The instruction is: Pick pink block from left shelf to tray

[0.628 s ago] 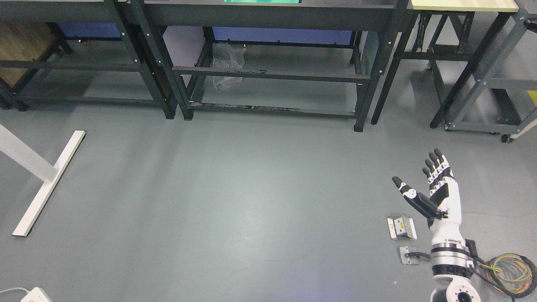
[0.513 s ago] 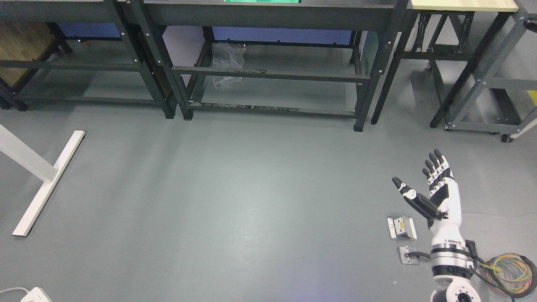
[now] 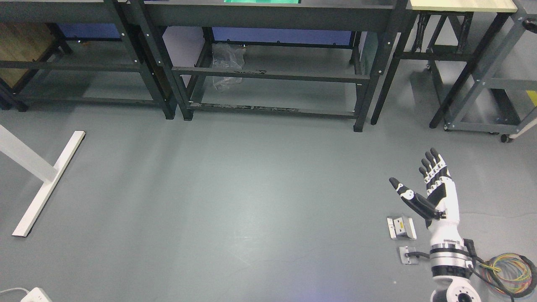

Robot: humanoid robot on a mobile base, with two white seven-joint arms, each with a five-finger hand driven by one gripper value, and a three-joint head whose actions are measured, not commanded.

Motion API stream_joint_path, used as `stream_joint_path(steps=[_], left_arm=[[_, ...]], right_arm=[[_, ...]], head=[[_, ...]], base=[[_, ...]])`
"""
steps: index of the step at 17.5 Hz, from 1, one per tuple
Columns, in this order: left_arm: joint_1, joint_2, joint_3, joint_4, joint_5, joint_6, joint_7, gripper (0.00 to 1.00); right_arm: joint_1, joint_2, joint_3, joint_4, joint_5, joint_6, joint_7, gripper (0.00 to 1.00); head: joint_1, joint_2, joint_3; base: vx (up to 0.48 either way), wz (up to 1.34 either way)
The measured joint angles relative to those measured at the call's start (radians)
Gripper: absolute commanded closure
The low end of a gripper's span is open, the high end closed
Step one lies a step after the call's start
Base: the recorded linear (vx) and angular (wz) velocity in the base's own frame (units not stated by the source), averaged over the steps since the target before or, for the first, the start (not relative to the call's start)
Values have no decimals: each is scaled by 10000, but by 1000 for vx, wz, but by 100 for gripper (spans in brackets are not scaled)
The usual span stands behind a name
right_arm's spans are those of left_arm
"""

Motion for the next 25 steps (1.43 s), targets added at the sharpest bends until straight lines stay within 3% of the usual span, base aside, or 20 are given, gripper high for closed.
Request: stream_joint_path(steps=[9, 13, 16, 21, 25], left_arm=[[0, 0, 0, 0, 0, 0, 0, 0], [0, 0, 0, 0, 0, 0, 0, 0], [1, 0, 0, 0, 0, 0, 0, 0], [0, 0, 0, 0, 0, 0, 0, 0], [-4, 0, 0, -1, 0, 0, 0, 0]], right_arm=[[-252, 0, 0, 30, -266, -209, 34, 2], [-494, 0, 0, 11, 869, -330, -709, 5], [-716, 0, 0, -69, 1764, 352, -1425, 2], [-818, 0, 121, -192, 3177, 613, -1404, 0], [-812, 0, 251, -267, 4349, -198, -1375, 0]], head=[[0, 0, 0], [0, 0, 0], [0, 0, 0], [0, 0, 0], [0, 0, 0]], base=[[4, 2], [53, 0], [101, 12], [162, -14], [174, -4]])
